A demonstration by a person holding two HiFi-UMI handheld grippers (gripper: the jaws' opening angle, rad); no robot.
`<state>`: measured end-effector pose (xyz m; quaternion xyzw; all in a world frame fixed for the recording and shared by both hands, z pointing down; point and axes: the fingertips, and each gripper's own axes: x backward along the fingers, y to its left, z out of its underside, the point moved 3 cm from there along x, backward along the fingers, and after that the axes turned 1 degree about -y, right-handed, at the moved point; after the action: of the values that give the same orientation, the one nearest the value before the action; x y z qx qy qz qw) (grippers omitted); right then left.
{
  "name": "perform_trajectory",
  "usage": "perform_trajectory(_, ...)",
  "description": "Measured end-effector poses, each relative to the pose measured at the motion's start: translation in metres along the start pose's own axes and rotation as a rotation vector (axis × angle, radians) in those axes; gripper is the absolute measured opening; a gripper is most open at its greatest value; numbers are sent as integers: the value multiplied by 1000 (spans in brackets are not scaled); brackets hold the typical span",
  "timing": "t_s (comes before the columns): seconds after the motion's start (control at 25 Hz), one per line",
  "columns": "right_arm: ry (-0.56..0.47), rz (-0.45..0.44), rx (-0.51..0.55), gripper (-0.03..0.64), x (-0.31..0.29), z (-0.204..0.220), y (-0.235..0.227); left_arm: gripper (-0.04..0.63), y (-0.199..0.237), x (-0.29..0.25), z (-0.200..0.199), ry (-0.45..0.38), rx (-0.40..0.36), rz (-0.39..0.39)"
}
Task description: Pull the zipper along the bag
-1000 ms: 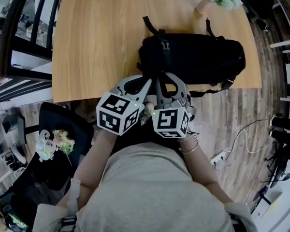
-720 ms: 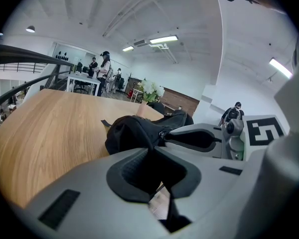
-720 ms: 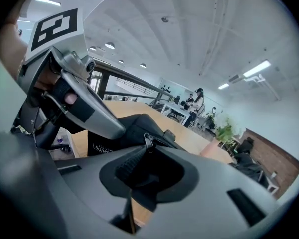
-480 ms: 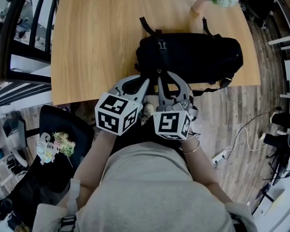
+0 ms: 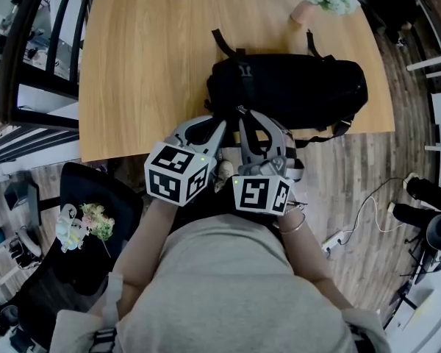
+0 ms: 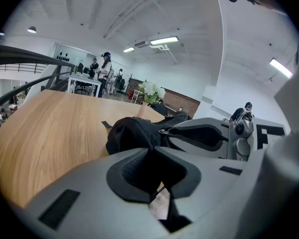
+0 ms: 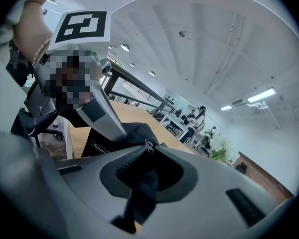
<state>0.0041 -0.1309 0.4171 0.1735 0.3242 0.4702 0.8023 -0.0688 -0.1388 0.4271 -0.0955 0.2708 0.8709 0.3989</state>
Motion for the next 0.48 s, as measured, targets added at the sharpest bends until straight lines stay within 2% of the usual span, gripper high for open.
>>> perform_trajectory(0.32,-17,-13,71,49,-3,-5,-2,44,2,-1,-2,5,-6,-5)
perform_trajectory(0.48,-19,-67,-4,25,-2,-7,-3,44,4,-1,-3,9,-15,-6)
